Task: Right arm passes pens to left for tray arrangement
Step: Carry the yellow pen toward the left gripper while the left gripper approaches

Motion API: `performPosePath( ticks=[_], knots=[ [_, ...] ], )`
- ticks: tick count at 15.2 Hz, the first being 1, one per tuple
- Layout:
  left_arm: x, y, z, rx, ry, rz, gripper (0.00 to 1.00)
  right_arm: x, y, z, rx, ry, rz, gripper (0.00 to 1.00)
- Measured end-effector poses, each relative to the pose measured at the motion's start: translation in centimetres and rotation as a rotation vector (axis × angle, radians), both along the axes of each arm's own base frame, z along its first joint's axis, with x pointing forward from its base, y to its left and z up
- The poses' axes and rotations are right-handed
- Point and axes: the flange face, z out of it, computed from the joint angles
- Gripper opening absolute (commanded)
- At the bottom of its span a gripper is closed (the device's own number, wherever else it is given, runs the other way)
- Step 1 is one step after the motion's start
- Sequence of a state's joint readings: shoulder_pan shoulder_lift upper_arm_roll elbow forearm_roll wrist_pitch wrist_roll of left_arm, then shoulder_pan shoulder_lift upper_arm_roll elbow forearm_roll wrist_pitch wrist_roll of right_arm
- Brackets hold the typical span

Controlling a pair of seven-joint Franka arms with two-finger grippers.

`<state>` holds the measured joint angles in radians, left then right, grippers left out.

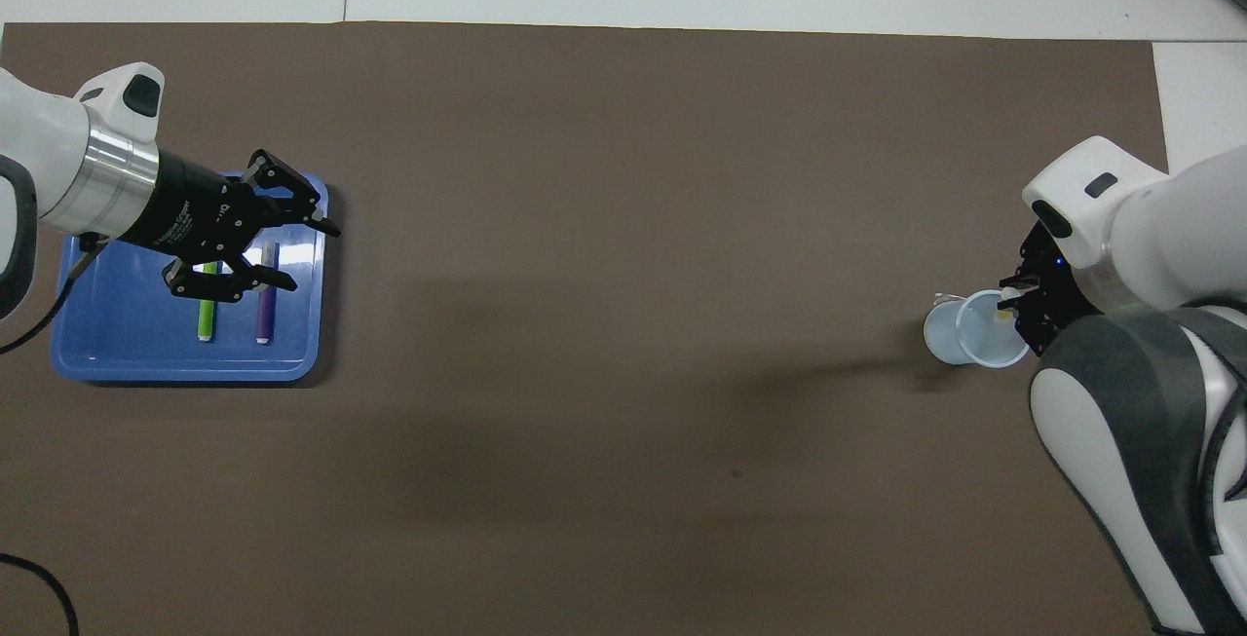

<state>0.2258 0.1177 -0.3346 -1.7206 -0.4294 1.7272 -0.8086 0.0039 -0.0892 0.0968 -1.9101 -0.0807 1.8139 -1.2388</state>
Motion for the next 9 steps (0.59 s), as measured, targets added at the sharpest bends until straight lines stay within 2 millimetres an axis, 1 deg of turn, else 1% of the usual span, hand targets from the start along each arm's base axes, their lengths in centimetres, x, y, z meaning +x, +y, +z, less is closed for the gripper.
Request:
performPosePath(
  ticks=[2, 4, 6, 9],
  knots=[
    [-0.1, -0.7, 0.8, -0.071, 0.051, 0.115, 0.71, -0.8, 2.4, 1.7, 0.021, -0.022, -0.118, 0.0],
    [-0.1, -1.4, 1.7, -0.142, 0.11, 0.239, 0.71, -1.8, 5.5, 2.7, 0.074, -0.017, -0.259, 0.0],
    [0.2, -1.7, 2.6, -0.197, 0.166, 0.379, 0.71, -2.6, 8.1, 3.1, 0.141, 0.014, -0.443, 0.0],
    [0.5, -2.0, 3.3, -0.252, 0.256, 0.55, 0.71, -3.3, 10.8, 3.3, 0.237, 0.085, -0.739, 0.0]
  ],
)
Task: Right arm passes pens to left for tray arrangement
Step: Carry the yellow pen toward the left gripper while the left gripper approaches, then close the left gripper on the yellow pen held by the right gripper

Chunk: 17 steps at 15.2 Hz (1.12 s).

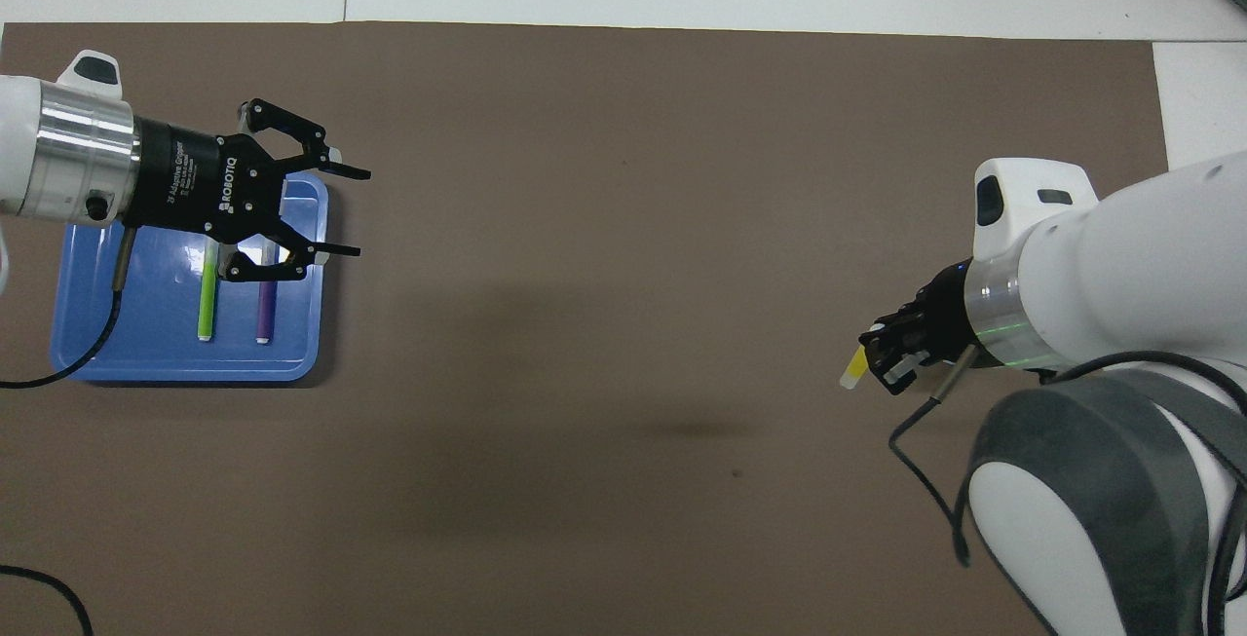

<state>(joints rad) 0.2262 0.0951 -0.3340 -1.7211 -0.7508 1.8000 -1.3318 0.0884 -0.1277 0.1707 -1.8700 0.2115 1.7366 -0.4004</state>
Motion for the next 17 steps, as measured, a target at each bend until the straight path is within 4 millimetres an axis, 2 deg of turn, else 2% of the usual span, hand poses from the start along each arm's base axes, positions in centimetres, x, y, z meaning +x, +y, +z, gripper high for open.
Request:
performPosePath(
  ticks=[3, 6, 8, 11, 17],
  knots=[
    [-0.2, -0.5, -0.4, -0.08, 0.09, 0.104, 0.71, -0.7, 2.4, 0.2, 0.083, 0.1, -0.291, 0.0],
    [-1.5, -1.4, -1.9, -0.142, 0.146, 0.146, 0.71, -1.0, 5.1, 0.7, 0.172, 0.183, -0.582, 0.0],
    [-2.9, -3.4, -2.9, -0.153, 0.159, 0.148, 0.72, -0.6, 6.4, 0.6, 0.26, 0.206, -0.775, 0.0],
    [-4.9, -7.6, -3.8, -0.154, 0.163, 0.136, 0.76, -0.4, 8.6, -0.3, 0.387, 0.215, -0.998, 0.0],
    [-7.6, -13.5, -5.1, -0.117, 0.174, 0.182, 0.76, -3.7, 13.8, -2.6, 0.568, 0.154, -1.253, 0.0]
  ],
)
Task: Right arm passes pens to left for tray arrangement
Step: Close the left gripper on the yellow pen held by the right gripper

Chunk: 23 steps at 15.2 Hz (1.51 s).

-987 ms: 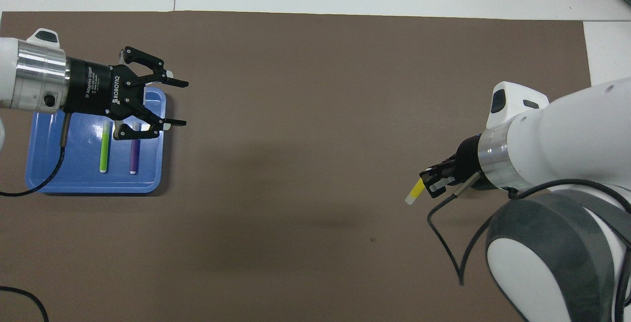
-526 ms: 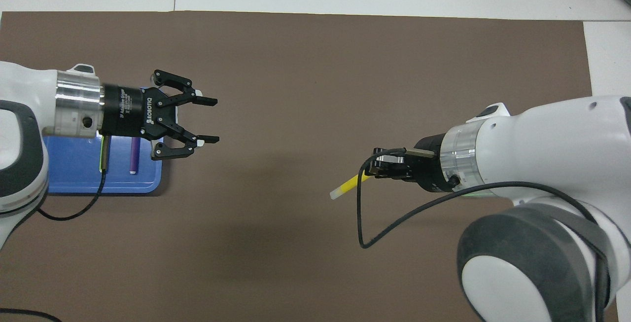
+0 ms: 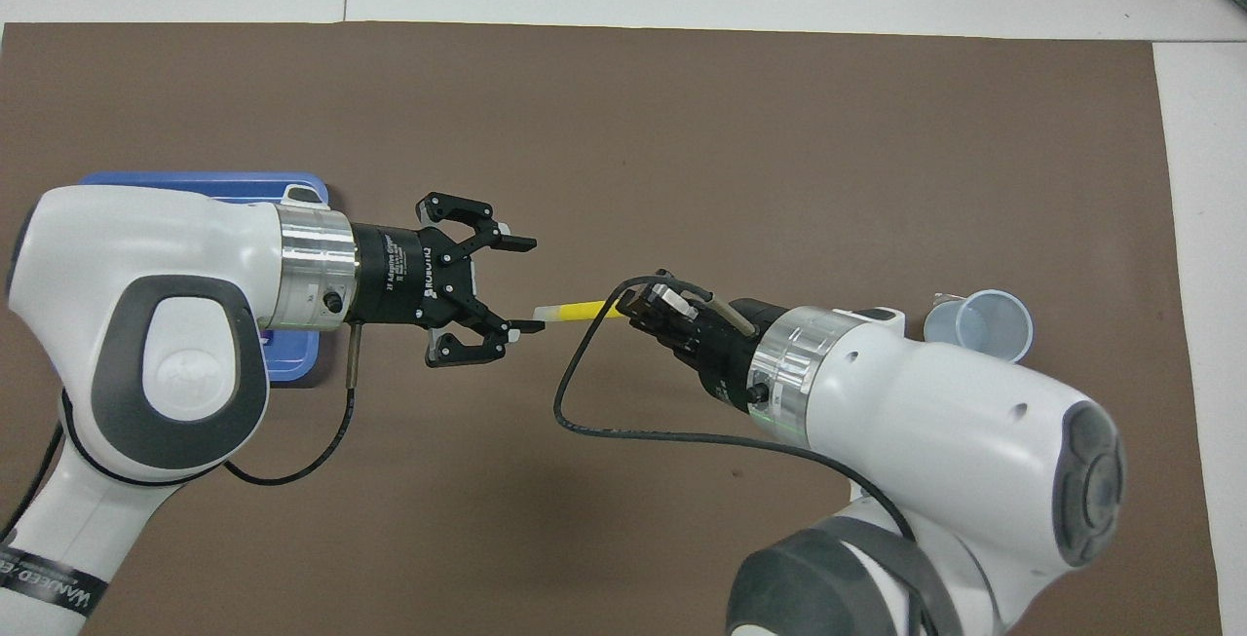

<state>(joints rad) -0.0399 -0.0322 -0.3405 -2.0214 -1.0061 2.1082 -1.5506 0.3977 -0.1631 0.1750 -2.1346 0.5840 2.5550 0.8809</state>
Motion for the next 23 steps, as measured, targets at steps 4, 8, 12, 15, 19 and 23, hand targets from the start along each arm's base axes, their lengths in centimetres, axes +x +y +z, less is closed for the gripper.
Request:
performPosePath(
  ticks=[4, 8, 12, 15, 19, 23],
  knots=[
    [-2.0, -3.5, -1.0, 0.027, -0.004, 0.034, 0.75, -0.4, 0.1, -0.4, 0.023, -0.01, -0.035, 0.0],
    [-3.1, -4.8, -1.4, 0.04, -0.013, 0.046, 0.74, -0.9, 0.7, -0.4, 0.024, -0.01, -0.023, 0.0],
    [-3.2, -4.4, -0.4, 0.036, -0.027, 0.055, 0.74, -0.9, 0.7, -0.5, 0.023, -0.009, -0.022, 0.0],
    [-3.5, -4.0, 0.9, 0.03, -0.038, 0.058, 0.74, -1.0, 0.6, -0.5, 0.022, -0.01, -0.02, 0.0],
    [-3.7, -3.9, 1.3, 0.029, -0.042, 0.061, 0.74, -1.0, 0.6, -0.5, 0.022, -0.01, -0.02, 0.0],
    [-4.4, -4.0, 0.4, 0.04, -0.029, 0.053, 0.74, -1.0, 0.6, -0.5, 0.022, -0.01, -0.02, 0.0]
  ],
)
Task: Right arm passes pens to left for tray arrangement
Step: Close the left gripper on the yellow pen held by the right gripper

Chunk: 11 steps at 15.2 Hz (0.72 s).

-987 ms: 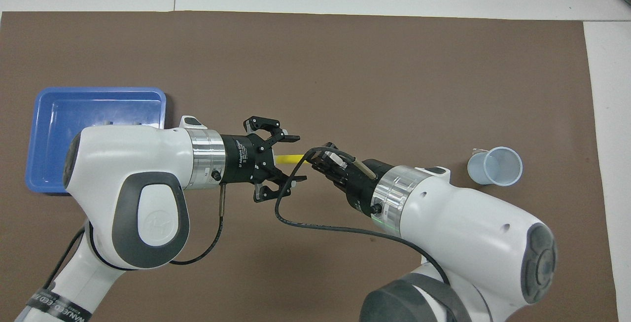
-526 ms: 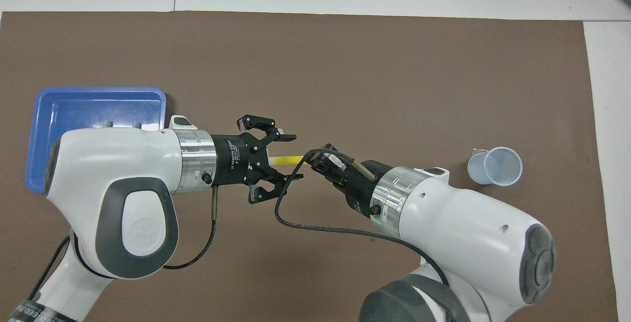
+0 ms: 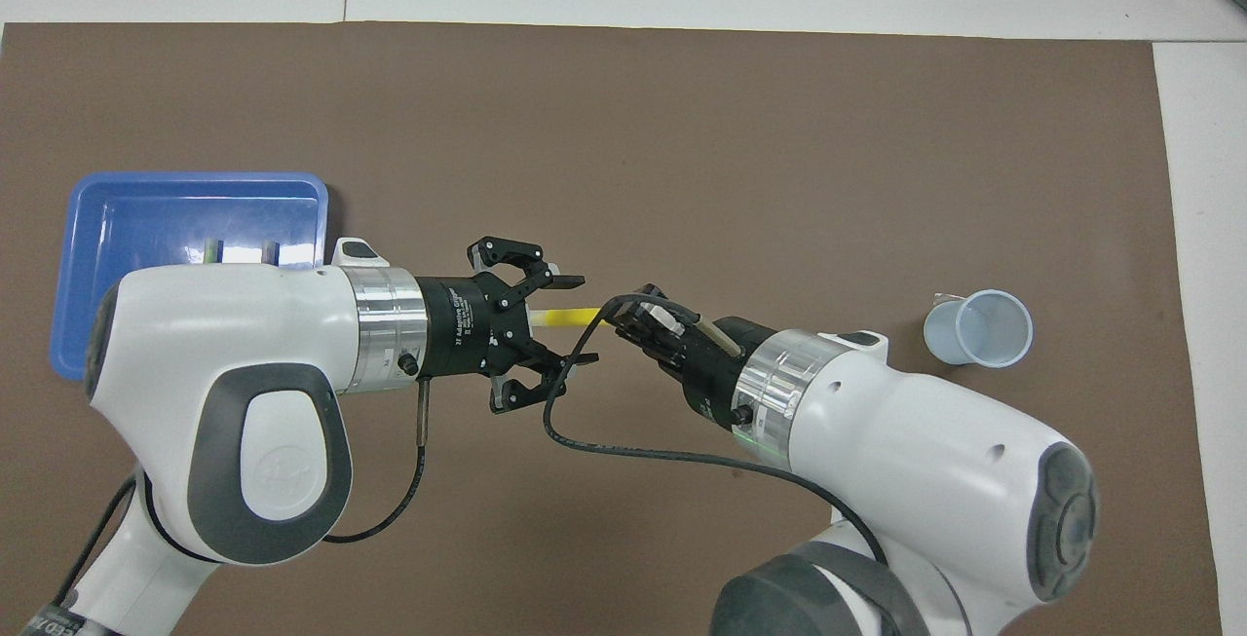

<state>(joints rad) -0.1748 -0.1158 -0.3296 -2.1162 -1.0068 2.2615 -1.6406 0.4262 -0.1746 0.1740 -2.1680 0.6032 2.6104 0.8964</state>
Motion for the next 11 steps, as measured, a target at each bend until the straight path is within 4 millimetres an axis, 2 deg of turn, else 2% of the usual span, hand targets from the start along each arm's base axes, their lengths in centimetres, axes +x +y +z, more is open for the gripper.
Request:
performPosePath(
  ticks=[2, 6, 7, 8, 10, 11],
  knots=[
    [-0.33, 0.07, -0.14, 0.004, 0.002, -0.001, 0.69, 0.0, 0.0, 0.0, -0.001, -0.001, 0.001, 0.0],
    [-0.42, 0.11, 0.05, 0.004, -0.003, -0.001, 0.38, -0.01, 0.0, 0.01, -0.001, -0.001, 0.001, 0.0],
    [-0.42, 0.12, 0.05, 0.004, -0.003, -0.001, 0.34, -0.01, -0.01, 0.0, -0.001, -0.001, 0.001, 0.0],
    [-0.42, 0.12, 0.05, 0.004, -0.003, -0.001, 0.25, -0.01, -0.01, -0.01, -0.001, -0.001, 0.002, 0.0],
    [-0.28, 0.33, 0.08, 0.004, -0.008, 0.003, 0.0, -0.12, 0.02, -0.08, -0.003, 0.001, 0.004, 0.0],
    [-0.28, 0.33, 0.09, 0.004, -0.008, 0.002, 0.0, -0.13, 0.02, -0.07, -0.003, 0.001, 0.004, 0.0]
  ],
)
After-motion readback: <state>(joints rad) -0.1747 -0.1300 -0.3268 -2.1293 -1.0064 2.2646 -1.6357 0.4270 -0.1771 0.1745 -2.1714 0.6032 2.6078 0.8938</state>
